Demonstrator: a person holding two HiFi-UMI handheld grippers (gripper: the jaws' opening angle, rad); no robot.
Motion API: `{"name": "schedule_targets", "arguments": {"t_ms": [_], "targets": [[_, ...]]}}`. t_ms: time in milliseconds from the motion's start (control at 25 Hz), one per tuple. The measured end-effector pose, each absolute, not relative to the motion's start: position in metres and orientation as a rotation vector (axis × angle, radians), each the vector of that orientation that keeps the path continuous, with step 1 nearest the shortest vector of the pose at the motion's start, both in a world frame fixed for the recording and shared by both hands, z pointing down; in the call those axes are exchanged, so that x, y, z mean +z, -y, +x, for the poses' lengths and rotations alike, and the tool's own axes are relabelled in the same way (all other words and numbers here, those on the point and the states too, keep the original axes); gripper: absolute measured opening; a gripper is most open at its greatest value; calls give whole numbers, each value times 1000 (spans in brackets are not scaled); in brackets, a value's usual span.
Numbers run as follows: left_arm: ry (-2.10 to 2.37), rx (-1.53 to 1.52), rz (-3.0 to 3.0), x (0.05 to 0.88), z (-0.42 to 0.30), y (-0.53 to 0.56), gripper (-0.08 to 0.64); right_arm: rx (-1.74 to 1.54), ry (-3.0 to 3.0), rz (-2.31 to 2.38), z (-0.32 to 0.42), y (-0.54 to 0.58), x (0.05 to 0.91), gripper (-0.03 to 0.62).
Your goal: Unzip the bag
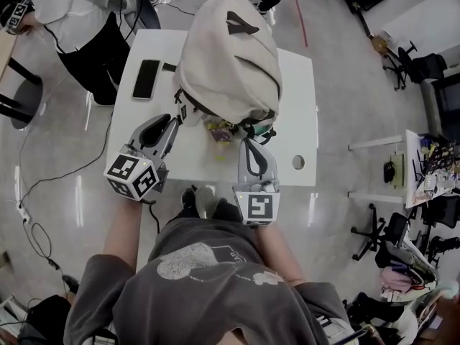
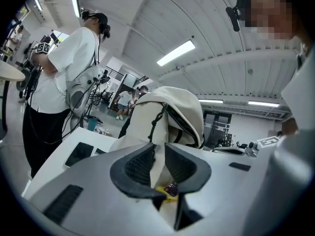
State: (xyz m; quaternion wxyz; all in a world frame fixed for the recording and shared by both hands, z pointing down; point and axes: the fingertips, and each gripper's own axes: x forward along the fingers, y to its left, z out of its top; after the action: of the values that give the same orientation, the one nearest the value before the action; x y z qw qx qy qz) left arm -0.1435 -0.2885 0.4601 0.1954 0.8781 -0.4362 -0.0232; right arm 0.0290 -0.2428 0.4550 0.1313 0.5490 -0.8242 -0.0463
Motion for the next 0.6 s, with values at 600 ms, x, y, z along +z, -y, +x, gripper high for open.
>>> {"name": "schedule_targets", "arguments": {"t_ms": [600], "targets": [[1465, 174, 2570, 441, -47, 168, 6, -21, 2511, 1580, 95, 149, 437, -2]]}}
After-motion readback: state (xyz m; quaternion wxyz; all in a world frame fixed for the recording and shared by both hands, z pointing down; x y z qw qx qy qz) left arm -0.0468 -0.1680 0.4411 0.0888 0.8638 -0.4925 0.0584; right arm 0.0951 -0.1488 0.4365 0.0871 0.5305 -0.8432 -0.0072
